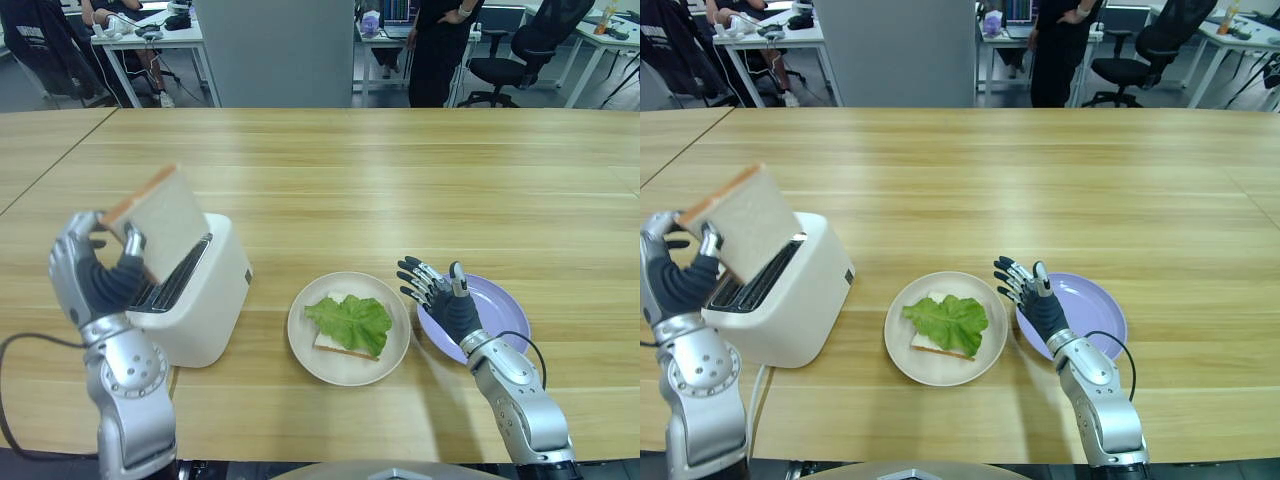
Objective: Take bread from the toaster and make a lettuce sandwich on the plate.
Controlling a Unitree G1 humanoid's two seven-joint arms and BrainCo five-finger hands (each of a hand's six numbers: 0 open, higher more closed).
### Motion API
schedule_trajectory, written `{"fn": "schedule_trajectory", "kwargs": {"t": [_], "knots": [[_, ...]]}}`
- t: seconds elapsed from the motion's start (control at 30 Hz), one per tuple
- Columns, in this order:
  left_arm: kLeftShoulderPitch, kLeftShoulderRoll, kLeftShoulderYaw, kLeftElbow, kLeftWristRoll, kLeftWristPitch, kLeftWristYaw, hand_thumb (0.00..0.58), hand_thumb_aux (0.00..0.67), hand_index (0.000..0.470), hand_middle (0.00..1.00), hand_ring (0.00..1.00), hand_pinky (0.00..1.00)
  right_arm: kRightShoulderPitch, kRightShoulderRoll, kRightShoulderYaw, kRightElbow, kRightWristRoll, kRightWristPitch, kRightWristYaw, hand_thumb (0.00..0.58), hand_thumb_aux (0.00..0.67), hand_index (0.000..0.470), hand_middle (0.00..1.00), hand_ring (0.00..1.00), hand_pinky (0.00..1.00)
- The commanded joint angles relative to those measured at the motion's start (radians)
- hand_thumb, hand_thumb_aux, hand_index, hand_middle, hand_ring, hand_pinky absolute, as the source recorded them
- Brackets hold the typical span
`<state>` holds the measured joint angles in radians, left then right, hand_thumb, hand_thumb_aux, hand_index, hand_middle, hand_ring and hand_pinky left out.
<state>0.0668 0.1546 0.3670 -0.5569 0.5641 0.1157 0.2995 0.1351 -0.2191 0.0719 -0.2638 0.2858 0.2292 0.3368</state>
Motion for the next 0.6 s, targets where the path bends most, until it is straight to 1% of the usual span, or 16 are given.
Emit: {"fn": "schedule_trajectory", "kwargs": {"t": [0.03,0.1,0.17,0.27,0.37,0.47,0.6], "knots": [[-0.03,-0.027,0.006,0.014,-0.08,-0.062,0.039,0.58,0.67,0.46,1.0,1.0,1.0,-0.012,0.006,-0.005,0.024,-0.014,-0.008,0.002,0.0,0.0,0.0,0.0,0.0,0.0],[-0.051,-0.042,-0.001,0.018,-0.141,-0.095,0.035,0.58,0.67,0.46,1.0,1.0,1.0,-0.017,0.006,-0.005,0.03,-0.015,-0.01,0.004,0.0,0.0,0.0,0.0,0.0,0.0],[-0.071,-0.062,-0.031,0.026,-0.234,-0.11,-0.016,0.58,0.67,0.46,1.0,1.0,1.0,-0.023,0.005,-0.012,0.031,-0.016,-0.015,0.002,0.0,0.0,0.0,0.0,0.0,0.0],[-0.082,-0.09,-0.117,0.066,-0.388,-0.059,-0.154,0.58,0.67,0.46,1.0,1.0,1.0,-0.041,-0.005,-0.028,0.017,-0.075,-0.09,-0.031,0.0,0.0,0.0,0.0,0.0,0.0],[-0.057,-0.101,-0.224,0.144,-0.484,0.006,-0.292,0.58,0.67,0.46,1.0,1.0,1.0,-0.063,-0.052,-0.021,0.008,-0.259,-0.22,-0.11,0.0,0.0,0.0,0.0,0.0,0.0],[-0.028,-0.103,-0.319,0.242,-0.544,0.027,-0.402,0.58,0.67,0.46,1.0,1.0,1.0,-0.082,-0.124,0.007,0.032,-0.473,-0.324,-0.188,0.0,0.0,0.0,0.0,0.0,0.0],[-0.012,-0.115,-0.429,0.336,-0.591,0.009,-0.502,0.58,0.67,0.46,1.0,1.0,1.0,-0.097,-0.193,0.025,0.075,-0.644,-0.434,-0.258,0.0,0.0,0.0,0.0,0.0,0.0]]}}
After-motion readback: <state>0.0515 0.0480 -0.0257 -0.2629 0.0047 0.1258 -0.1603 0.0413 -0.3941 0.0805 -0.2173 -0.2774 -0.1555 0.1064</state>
